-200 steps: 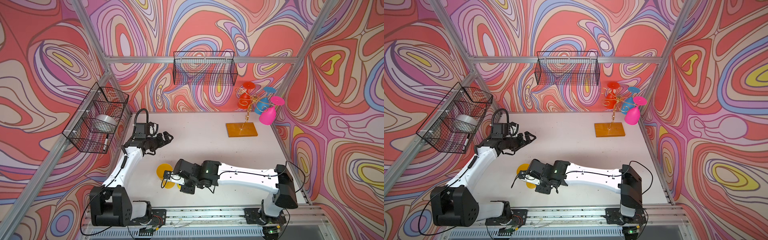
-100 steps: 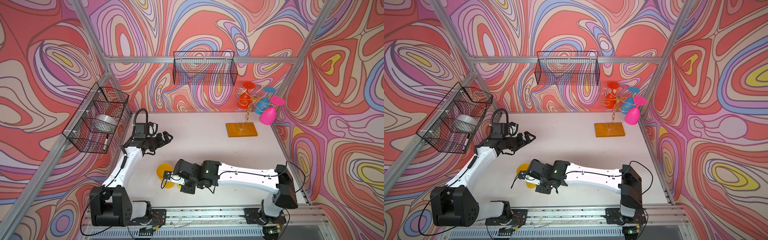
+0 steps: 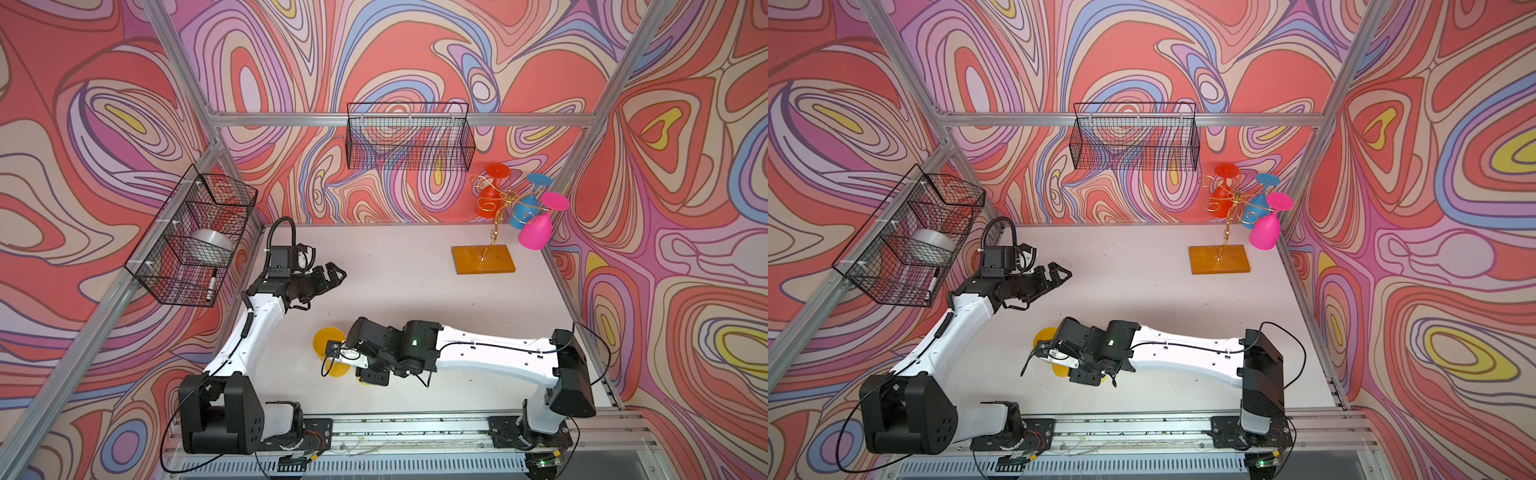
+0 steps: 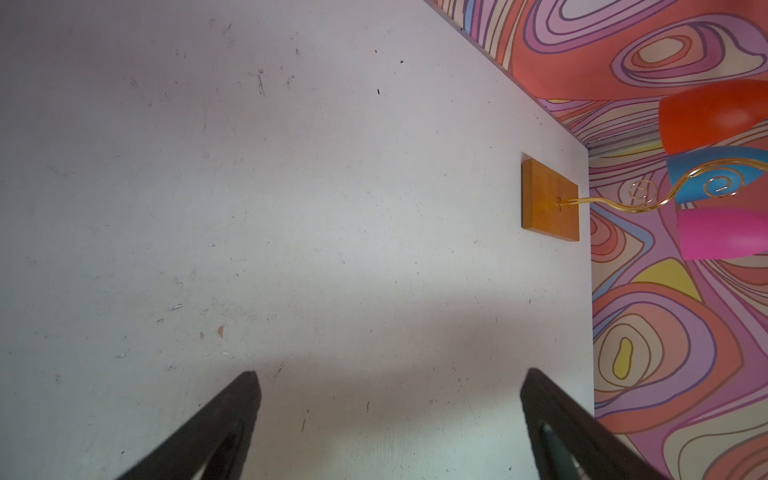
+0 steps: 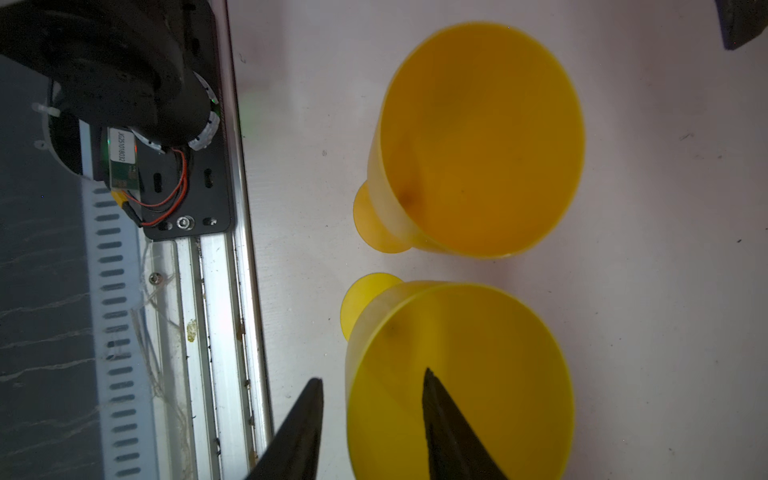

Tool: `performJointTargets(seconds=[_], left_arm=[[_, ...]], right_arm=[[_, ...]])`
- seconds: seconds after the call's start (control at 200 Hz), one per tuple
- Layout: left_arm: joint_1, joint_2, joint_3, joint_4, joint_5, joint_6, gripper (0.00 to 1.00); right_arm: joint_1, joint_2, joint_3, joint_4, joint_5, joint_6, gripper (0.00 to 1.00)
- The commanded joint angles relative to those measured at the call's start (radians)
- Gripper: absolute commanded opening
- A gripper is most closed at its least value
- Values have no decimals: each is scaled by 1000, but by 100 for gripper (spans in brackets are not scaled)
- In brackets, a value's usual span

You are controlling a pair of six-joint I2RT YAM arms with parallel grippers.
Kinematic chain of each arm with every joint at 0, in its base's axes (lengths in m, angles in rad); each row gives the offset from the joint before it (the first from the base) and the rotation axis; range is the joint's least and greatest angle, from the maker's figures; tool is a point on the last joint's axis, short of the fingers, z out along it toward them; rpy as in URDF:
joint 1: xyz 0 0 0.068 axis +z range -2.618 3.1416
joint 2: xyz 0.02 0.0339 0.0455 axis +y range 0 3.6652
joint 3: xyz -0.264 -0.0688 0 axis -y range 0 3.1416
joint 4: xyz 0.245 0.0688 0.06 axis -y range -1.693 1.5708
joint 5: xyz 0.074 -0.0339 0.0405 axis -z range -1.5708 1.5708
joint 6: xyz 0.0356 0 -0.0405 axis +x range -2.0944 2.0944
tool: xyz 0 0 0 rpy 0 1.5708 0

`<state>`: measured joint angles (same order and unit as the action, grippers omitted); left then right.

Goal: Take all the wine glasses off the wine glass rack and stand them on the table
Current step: 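Open the right gripper to release the yellow glass, then raise the right gripper and swing it toward the rack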

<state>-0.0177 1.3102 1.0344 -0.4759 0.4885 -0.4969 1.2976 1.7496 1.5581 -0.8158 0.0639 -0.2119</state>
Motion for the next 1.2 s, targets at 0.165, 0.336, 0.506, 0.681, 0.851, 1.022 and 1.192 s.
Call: performJointTargets(seconds=[0.165, 0.336, 0.506, 0.681, 0.851, 1.022, 1.192], left_arm=[[9, -66, -1, -2, -19, 35, 100], [9, -103, -11, 9, -24, 43, 100], [9, -148, -36, 43, -11, 46, 100], [9, -181, -51, 70, 14, 44, 100], [6, -212, -70, 109, 50, 38, 100], [-17, -247, -89, 146, 71, 50, 100], [-58, -283, -96, 156, 68, 83, 100]], right_arm=[[4, -150, -26, 94, 54, 3, 56], [2, -218, -54, 155, 116, 15, 66], [-28, -255, -67, 209, 220, 50, 69], [-165, -297, -76, 246, 209, 164, 69], [-294, -319, -69, 282, 246, 234, 70], [-453, -366, -72, 336, 261, 333, 70], [-627, -407, -51, 359, 215, 431, 70]])
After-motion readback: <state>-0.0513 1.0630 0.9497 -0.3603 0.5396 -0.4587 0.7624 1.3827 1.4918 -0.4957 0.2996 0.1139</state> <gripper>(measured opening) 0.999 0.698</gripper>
